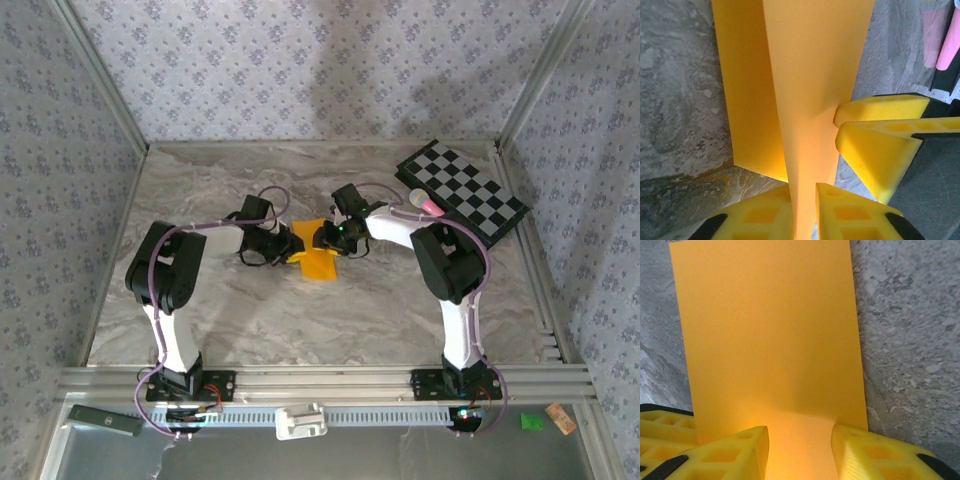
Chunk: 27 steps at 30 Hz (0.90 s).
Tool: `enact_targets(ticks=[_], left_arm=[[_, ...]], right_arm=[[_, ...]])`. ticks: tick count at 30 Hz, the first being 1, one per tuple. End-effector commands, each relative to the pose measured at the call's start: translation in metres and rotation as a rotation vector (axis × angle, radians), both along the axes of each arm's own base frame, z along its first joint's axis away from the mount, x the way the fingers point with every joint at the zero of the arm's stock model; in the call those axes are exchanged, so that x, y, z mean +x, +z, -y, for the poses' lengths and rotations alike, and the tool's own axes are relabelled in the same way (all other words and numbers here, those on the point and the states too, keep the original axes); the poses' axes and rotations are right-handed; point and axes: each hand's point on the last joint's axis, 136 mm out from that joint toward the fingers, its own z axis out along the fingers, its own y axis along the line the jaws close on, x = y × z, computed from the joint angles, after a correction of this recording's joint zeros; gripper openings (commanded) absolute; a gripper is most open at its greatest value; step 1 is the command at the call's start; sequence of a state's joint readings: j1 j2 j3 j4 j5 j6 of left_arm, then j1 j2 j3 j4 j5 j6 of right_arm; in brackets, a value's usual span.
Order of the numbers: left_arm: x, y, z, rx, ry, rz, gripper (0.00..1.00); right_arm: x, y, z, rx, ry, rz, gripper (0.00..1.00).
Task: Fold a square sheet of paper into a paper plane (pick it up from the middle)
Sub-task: Third fold the triangle at the center of the table.
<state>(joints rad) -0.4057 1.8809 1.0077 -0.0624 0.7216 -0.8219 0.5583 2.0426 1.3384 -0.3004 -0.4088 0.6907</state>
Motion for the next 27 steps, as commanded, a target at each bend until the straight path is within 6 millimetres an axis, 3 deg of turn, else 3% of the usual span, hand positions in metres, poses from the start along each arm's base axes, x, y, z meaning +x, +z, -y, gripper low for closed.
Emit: enact_targets(ticks=[1,5,10,17,21,27], left_arm=[[0.004,-0.001,-0.002,-0.002,0.011,-0.009,0.10],[0.006,0.000,-0.003,-0.001,0.020,-0.020,0.02],[0.008,0.008,-0.003,0.004,0.031,-0.035,0.02],[0.012,0.019,0.000,0.004,0.053,-0.082,0.02],[0.013,0.023,0.000,0.016,0.066,-0.113,0.02],[0.016,0.025,0.007,0.010,0.081,-0.146,0.02]], right_arm=[[-0.002,-0.006,0.019,-0.054,-0.013,0.000,0.42],[0.011,0.027,0.022,-0.042,0.026,0.143,0.46],[0.014,0.063,0.026,-0.052,0.134,0.383,0.68],[-0.005,0.074,0.028,-0.160,0.326,0.618,0.75],[-0.024,0.073,0.014,-0.227,0.493,0.804,0.75],[-0.056,0.064,-0.005,-0.192,0.657,0.964,0.74]])
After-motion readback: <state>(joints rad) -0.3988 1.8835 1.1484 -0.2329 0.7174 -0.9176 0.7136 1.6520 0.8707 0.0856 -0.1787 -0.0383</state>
